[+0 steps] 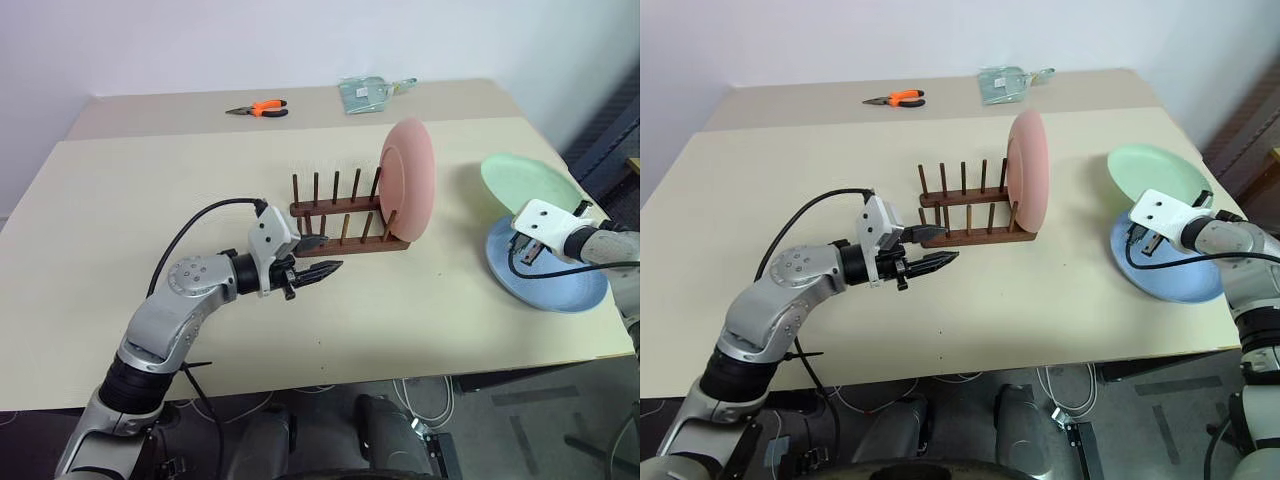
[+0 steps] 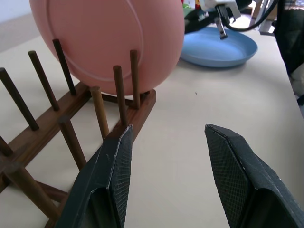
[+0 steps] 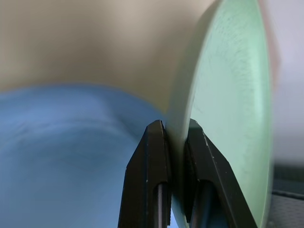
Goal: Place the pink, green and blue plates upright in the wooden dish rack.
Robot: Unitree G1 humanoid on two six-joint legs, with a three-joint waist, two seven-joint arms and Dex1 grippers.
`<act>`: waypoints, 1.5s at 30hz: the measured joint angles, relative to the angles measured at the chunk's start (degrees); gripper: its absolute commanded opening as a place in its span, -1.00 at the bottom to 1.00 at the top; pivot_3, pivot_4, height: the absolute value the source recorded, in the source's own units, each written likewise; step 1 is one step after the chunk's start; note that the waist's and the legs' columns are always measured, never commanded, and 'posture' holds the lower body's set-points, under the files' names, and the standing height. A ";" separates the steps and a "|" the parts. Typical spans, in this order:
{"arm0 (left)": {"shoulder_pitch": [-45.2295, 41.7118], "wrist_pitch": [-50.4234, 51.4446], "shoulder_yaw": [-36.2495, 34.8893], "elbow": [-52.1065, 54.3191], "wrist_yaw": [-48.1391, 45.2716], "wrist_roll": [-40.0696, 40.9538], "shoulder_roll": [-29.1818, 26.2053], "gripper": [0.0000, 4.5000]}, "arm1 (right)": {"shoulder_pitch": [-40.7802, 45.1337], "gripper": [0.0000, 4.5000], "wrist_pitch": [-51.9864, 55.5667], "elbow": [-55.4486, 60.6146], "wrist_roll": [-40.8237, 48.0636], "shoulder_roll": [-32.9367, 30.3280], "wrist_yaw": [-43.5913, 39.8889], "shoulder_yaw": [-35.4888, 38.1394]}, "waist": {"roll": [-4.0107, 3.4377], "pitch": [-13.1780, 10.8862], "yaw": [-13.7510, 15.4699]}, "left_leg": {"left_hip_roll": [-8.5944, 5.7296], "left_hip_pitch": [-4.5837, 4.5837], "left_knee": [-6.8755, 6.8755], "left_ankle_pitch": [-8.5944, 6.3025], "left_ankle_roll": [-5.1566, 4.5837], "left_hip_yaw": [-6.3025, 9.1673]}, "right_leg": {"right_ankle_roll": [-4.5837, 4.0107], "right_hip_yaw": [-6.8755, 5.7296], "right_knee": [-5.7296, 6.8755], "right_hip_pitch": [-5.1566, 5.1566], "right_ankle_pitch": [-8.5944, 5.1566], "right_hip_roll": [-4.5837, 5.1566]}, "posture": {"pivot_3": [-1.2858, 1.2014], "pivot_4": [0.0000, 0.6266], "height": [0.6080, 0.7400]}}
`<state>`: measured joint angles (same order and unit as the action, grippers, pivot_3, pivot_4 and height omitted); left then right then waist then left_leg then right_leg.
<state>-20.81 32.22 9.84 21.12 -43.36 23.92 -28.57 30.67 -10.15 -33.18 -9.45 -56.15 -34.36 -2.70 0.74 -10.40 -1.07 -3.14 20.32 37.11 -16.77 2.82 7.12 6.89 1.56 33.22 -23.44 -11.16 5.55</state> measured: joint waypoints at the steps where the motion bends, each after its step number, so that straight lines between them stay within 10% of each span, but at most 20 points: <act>1: 0.24 -0.04 -0.21 0.11 -0.10 0.02 -0.37 0.09 | 1.49 -0.97 1.59 1.21 2.44 1.39 0.50 2.18 | -0.03 -0.02 -0.16 | 0.00 -0.02 -0.02 0.00 0.00 -0.01 | 0.00 0.01 0.01 0.00 0.00 0.00 | 0.03 -0.52 1.00; 9: 3.30 -0.95 -2.14 -0.31 0.04 -0.06 -1.73 0.09 | 17.90 -0.97 40.07 34.77 55.01 12.97 0.84 24.24 | 0.03 0.05 0.72 | 0.08 0.08 -0.09 -0.03 -0.04 0.63 | 0.07 -0.40 -0.05 0.10 0.06 -0.10 | 0.03 -0.52 1.00; 15: 6.88 -4.85 -6.64 -2.89 -0.05 -0.80 -3.53 0.09 | 18.21 -0.97 57.70 46.72 85.17 24.93 14.41 20.99 | 0.00 0.04 0.41 | 0.02 0.09 -0.03 -0.03 -0.05 0.49 | -0.09 -0.28 -0.02 0.02 -0.02 -0.01 | 0.03 -0.52 1.00; 22: 9.73 -5.68 -11.35 -4.14 -0.47 -0.67 -5.96 0.09 | 11.31 -0.97 61.33 47.61 89.56 32.47 30.56 15.96 | 0.00 0.04 0.56 | -0.03 0.21 -0.03 -0.03 -0.04 0.47 | 0.02 -0.27 -0.01 -0.10 0.04 0.00 | 0.03 -0.52 1.00; 38: 9.36 -5.43 -10.79 -3.56 -0.16 -0.38 -5.07 0.09 | 7.53 -0.97 62.04 47.73 84.48 32.50 39.44 13.95 | 0.00 0.04 0.28 | 0.02 0.14 -0.07 -0.03 -0.04 0.39 | -0.04 -0.27 0.02 -0.11 0.00 -0.04 | 0.03 -0.52 1.00; 45: 8.58 -5.24 -10.55 -3.54 -0.14 -0.38 -4.49 0.09 | 7.35 0.34 63.25 47.96 80.30 31.03 38.44 11.88 | 0.00 0.04 0.30 | 0.02 0.15 -0.07 -0.03 -0.05 0.39 | -0.04 -0.28 0.02 -0.11 0.00 -0.04 | 0.03 -0.52 1.00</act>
<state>-12.23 26.98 -0.71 17.57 -43.50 23.53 -33.06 38.02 53.10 14.79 70.84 -25.12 4.08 9.18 0.75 -10.36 -0.77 -3.12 20.46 37.03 -16.80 2.77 7.51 6.86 1.29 33.24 -23.55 -11.16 5.52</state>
